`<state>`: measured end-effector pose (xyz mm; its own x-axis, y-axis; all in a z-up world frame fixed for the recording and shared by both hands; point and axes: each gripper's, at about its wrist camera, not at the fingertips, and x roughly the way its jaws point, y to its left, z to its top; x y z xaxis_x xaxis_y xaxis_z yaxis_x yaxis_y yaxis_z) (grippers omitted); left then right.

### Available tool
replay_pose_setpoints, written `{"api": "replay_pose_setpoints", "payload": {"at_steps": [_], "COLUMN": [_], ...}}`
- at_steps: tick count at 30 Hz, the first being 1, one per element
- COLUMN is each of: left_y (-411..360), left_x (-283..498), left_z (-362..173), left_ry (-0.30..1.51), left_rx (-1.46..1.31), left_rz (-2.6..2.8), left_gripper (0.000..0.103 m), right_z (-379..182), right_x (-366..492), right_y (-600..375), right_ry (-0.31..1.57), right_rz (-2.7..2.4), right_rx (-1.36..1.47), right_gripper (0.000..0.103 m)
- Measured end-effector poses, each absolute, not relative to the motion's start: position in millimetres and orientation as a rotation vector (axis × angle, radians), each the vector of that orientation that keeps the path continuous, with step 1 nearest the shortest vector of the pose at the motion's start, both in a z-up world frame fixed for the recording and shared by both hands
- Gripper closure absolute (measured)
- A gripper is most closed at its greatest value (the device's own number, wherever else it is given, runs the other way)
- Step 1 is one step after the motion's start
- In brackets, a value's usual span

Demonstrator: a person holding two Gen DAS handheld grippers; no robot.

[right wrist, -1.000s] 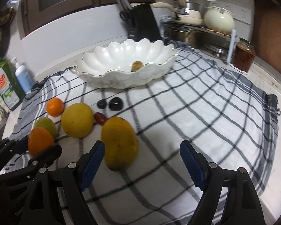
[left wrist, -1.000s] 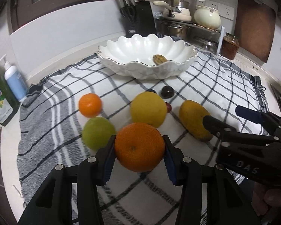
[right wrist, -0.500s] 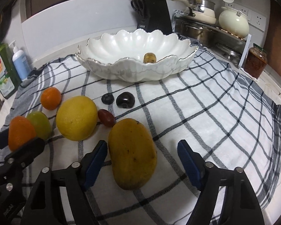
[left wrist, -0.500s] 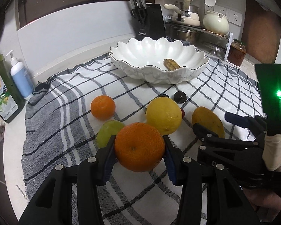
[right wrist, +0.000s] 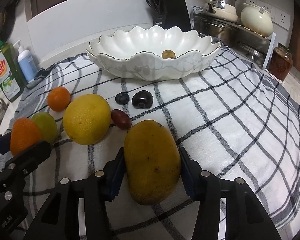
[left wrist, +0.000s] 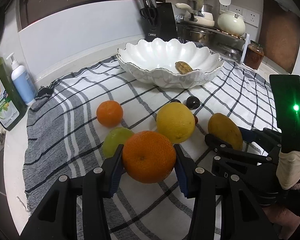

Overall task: Organize fruits
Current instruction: 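Grasp the yellow mango with the right tool while the left tool lifts the orange, then carry the orange with the left tool and the mango with the right tool over the bowl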

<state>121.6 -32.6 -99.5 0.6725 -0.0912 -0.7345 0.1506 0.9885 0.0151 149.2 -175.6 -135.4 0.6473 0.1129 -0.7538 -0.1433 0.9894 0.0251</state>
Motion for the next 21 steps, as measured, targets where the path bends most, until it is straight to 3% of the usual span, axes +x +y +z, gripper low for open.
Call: {"api": "replay_pose_setpoints", "payload": {"at_steps": [21], "left_y": [-46.4], "left_x": [141.4], "left_z": [-75.0], "left_ry": [0.777], "left_rx": [0.086], "left_rz": [-0.149], "left_gripper": [0.057], "right_z": [-96.6], "right_x": [146.4], "right_y": [-199.7], "right_ry": [0.773], "right_rz": [0.127], "right_rx": [0.006], "right_gripper": [0.052]}}
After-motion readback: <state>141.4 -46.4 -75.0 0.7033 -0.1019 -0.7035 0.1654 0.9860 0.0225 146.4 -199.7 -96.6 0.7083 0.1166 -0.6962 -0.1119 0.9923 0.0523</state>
